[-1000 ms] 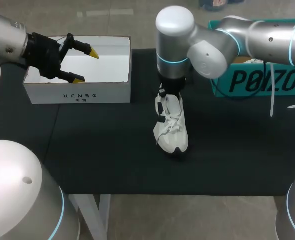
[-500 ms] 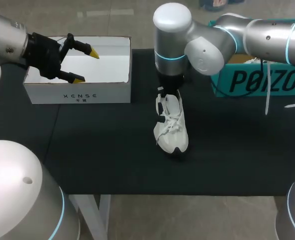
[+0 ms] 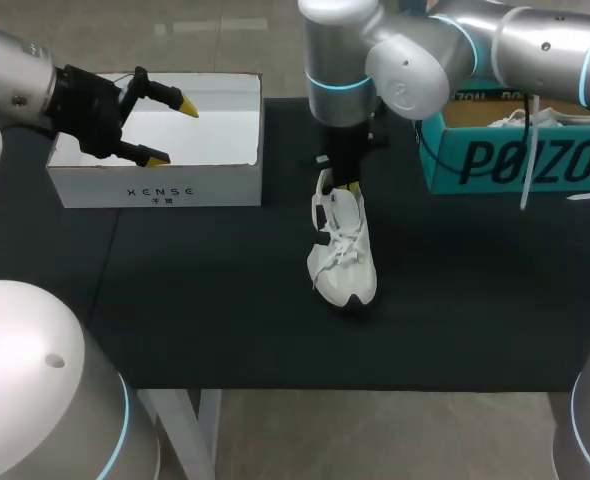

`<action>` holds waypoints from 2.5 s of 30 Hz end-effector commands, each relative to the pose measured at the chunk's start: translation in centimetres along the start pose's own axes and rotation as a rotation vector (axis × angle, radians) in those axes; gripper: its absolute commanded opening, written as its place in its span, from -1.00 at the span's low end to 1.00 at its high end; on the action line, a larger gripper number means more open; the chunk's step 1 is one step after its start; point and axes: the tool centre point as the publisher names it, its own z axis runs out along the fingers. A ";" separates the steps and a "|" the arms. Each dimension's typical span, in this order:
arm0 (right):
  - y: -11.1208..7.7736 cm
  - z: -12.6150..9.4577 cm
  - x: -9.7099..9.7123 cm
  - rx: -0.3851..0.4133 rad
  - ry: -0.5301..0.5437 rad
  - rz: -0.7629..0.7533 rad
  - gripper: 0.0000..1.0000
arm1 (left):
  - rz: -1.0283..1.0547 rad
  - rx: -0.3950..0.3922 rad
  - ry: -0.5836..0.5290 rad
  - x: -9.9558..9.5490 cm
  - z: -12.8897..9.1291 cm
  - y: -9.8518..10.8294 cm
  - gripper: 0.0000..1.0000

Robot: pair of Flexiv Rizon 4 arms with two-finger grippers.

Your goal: Take the shoe out of the shoebox, open the shoe tongue, remove and reinsert the insole, then place the shoe into the shoebox

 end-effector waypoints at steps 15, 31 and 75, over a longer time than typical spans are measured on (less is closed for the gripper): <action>-0.2 0.0 -0.1 -0.004 0.003 0.001 -1.00 | 0.000 0.000 0.004 0.0 0.0 0.0 1.00; 0.4 0.9 1.7 0.202 0.023 0.096 -1.00 | 0.000 0.000 0.004 0.0 0.0 0.0 1.00; -2.8 0.6 2.4 0.352 0.022 0.169 1.00 | 0.000 0.000 0.004 0.0 0.0 0.0 1.00</action>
